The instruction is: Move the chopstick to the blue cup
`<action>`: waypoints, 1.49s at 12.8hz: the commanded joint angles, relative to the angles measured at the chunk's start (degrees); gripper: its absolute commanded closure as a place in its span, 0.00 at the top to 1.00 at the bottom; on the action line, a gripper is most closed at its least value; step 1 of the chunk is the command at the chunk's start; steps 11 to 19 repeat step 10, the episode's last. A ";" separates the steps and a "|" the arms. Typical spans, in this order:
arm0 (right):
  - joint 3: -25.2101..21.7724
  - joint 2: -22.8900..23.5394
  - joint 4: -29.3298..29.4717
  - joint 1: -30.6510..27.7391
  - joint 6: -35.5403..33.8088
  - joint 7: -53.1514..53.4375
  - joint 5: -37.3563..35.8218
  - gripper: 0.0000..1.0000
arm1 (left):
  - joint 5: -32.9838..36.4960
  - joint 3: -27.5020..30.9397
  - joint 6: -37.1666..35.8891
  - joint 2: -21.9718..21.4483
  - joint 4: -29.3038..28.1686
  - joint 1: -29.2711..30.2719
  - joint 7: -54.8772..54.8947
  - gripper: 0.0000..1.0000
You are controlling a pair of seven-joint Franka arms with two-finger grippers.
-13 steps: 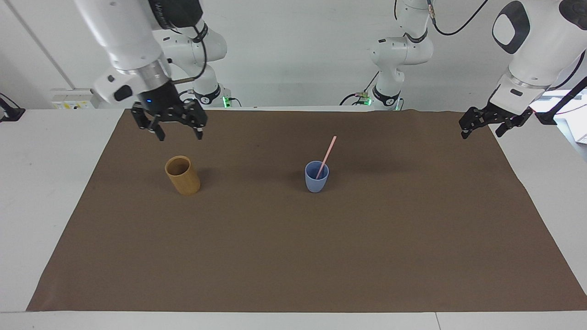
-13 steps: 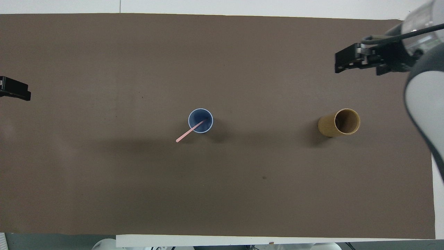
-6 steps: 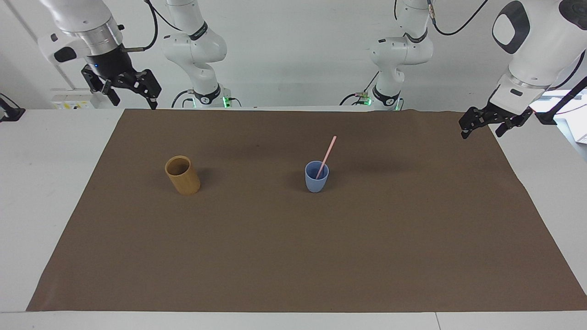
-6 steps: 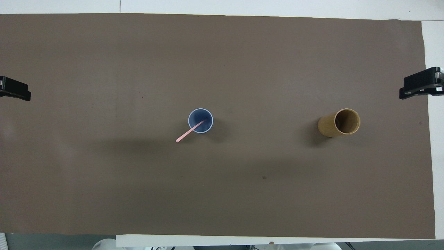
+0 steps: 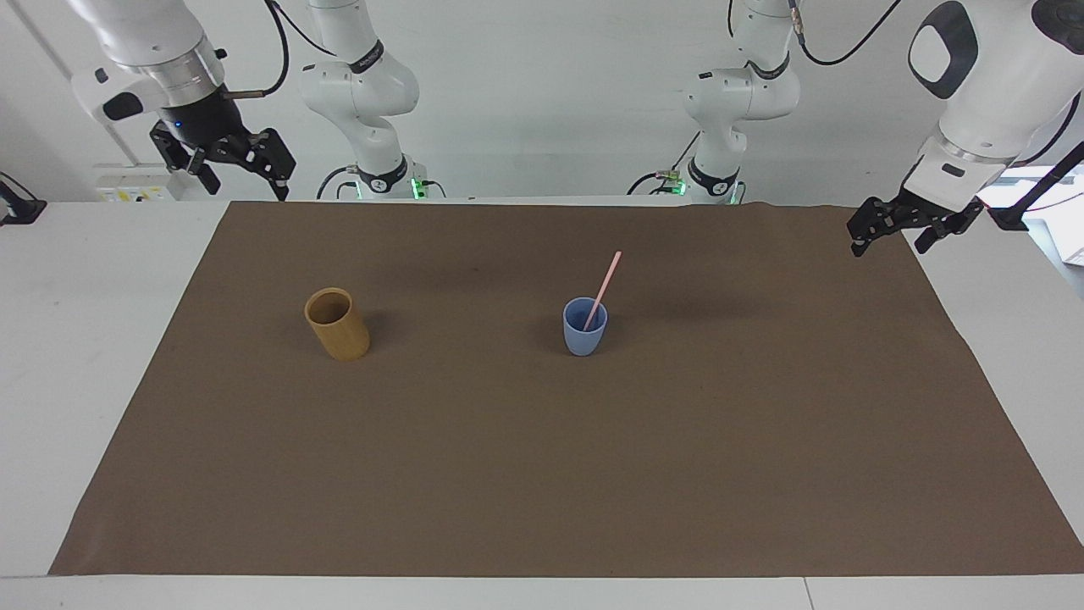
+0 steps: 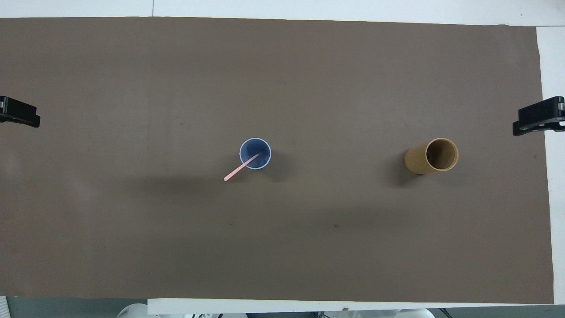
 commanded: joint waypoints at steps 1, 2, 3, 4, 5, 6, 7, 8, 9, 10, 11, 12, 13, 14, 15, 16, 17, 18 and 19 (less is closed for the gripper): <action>1.02 -1.10 -1.72 -1.18 -0.19 -2.31 0.04 1.00 | -0.17 -1.56 -2.63 -2.12 2.09 -0.83 -0.06 1.00; 1.02 -1.10 -1.81 -1.09 -0.63 -2.49 0.04 1.00 | -2.00 -1.39 -3.51 -3.52 2.00 -0.75 -2.15 1.00; 1.02 -1.18 -1.81 -1.18 -1.94 -3.01 0.39 1.00 | -4.11 -1.04 -4.13 -3.80 2.09 -0.66 -4.34 1.00; 1.02 -1.18 -1.72 -1.26 -2.13 -3.80 0.39 1.00 | -4.13 -1.30 -4.14 -3.89 2.09 -0.75 -4.28 1.00; 1.02 -1.10 -1.63 -1.26 -1.95 -4.07 0.31 1.00 | -4.04 -1.48 -4.05 -4.15 2.00 -0.75 -4.28 1.00; 0.93 -1.10 -1.54 -1.35 -1.86 -4.07 0.31 1.00 | -3.95 -1.39 -4.14 -4.15 2.00 -0.83 -4.10 1.00; 0.93 -1.10 -1.46 -1.44 -1.86 -4.07 0.31 1.00 | -3.86 -1.31 -4.05 -4.15 2.18 -0.75 -2.53 1.00; 0.76 -1.10 -1.45 -1.53 -1.95 -4.16 0.31 1.00 | -3.95 -1.13 -3.70 -4.15 2.18 -0.75 0.70 1.00; 0.76 -1.10 -1.45 -1.53 -2.04 -4.16 0.31 1.00 | -4.21 -0.95 -3.70 -4.24 2.00 -0.57 1.25 1.00; 0.76 -1.10 -1.54 -1.44 -2.04 -4.07 0.31 1.00 | -4.48 -0.78 -4.05 -4.24 2.09 -0.22 1.26 1.00; 0.76 -1.10 -1.54 -1.44 -2.04 -4.07 0.31 1.00 | -4.48 -0.78 -4.05 -4.24 2.09 -0.22 1.26 1.00; 0.76 -1.10 -1.54 -1.44 -2.04 -4.07 0.31 1.00 | -4.48 -0.78 -4.05 -4.24 2.09 -0.22 1.26 1.00; 0.76 -1.10 -1.54 -1.44 -2.04 -4.07 0.31 1.00 | -4.48 -0.78 -4.05 -4.24 2.09 -0.22 1.26 1.00; 0.76 -1.10 -1.54 -1.44 -2.04 -4.07 0.31 1.00 | -4.48 -0.78 -4.05 -4.24 2.09 -0.22 1.26 1.00; 0.76 -1.10 -1.54 -1.44 -2.04 -4.07 0.31 1.00 | -4.48 -0.78 -4.05 -4.24 2.09 -0.22 1.26 1.00; 0.76 -1.10 -1.54 -1.44 -2.04 -4.07 0.31 1.00 | -4.48 -0.78 -4.05 -4.24 2.09 -0.22 1.26 1.00; 0.76 -1.10 -1.54 -1.44 -2.04 -4.07 0.31 1.00 | -4.48 -0.78 -4.05 -4.24 2.09 -0.22 1.26 1.00; 0.76 -1.10 -1.54 -1.44 -2.04 -4.07 0.31 1.00 | -4.48 -0.78 -4.05 -4.24 2.09 -0.22 1.26 1.00; 0.76 -1.10 -1.54 -1.44 -2.04 -4.07 0.31 1.00 | -4.48 -0.78 -4.05 -4.24 2.09 -0.22 1.26 1.00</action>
